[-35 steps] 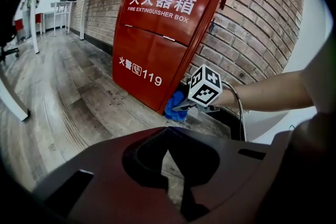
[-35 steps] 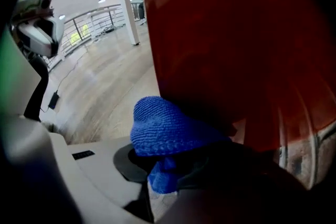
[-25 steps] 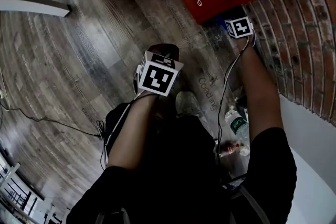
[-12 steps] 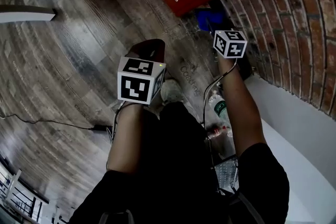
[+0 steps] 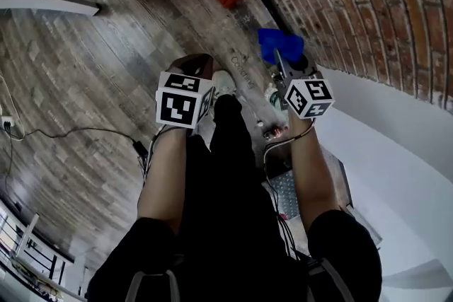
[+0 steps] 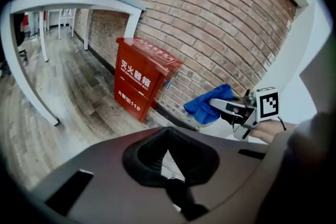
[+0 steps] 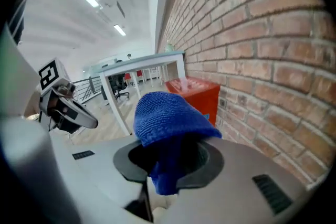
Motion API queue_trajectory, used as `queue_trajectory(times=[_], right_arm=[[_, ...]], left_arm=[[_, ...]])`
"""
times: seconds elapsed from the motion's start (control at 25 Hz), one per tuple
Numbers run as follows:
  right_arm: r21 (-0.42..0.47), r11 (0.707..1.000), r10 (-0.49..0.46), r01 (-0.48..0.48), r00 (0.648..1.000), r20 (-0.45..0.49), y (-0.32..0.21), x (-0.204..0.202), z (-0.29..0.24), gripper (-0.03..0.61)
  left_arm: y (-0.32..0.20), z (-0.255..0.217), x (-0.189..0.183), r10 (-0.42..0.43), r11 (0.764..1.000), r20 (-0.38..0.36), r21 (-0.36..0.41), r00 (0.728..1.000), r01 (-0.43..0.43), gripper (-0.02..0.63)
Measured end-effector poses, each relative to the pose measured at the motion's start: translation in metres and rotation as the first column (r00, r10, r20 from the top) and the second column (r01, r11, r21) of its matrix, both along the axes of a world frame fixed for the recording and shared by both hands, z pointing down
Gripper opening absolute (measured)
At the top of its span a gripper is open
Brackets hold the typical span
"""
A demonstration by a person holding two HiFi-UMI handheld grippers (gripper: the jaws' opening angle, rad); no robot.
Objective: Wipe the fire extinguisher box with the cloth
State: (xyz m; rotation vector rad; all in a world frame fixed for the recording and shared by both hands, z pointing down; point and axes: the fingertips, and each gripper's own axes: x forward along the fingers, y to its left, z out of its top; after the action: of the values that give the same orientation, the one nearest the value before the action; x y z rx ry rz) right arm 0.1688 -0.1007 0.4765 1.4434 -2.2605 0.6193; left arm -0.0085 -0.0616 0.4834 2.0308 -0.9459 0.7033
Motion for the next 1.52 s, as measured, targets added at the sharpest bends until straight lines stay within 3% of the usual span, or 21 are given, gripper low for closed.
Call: queue_trajectory(times=[0.24,0.44,0.6,0.8,1.16,1.52], right_arm=[[0.089,0.993,0.073,-0.077,0.996,0.042,0.059,0.009,-0.203,0.104],[0.146,0.979,0.123,-0.143,0.982,0.14,0.113,-0.006,-0.327,0.104],[0.223,0.955,0.154,-0.197,0.969,0.194,0.15,-0.008,-0.397,0.104],[0.243,0.93,0.229,-0.275,0.952,0.202,0.18,0.008,-0.427,0.104],[0.321,0.914,0.186,-0.25,0.958,0.219,0.204,0.018,-0.476,0.101],[0.364,0.904,0.155,-0.225,0.965,0.212,0.214,0.018,-0.496,0.101]], left_arm=[[0.045,-0.159,-0.002,0.11,0.993,0.05,0.045,0.993,-0.113,0.008],[0.084,-0.269,0.016,0.207,0.973,0.069,0.09,0.976,-0.212,0.008],[0.104,-0.351,0.037,0.226,0.952,0.056,0.2,0.973,-0.233,0.008],[0.114,-0.42,0.059,0.171,0.938,-0.016,0.31,0.985,-0.158,0.008],[0.14,-0.452,0.101,0.281,0.895,0.021,0.354,0.96,-0.27,0.008],[0.151,-0.473,0.13,0.308,0.864,0.011,0.415,0.951,-0.285,0.008]])
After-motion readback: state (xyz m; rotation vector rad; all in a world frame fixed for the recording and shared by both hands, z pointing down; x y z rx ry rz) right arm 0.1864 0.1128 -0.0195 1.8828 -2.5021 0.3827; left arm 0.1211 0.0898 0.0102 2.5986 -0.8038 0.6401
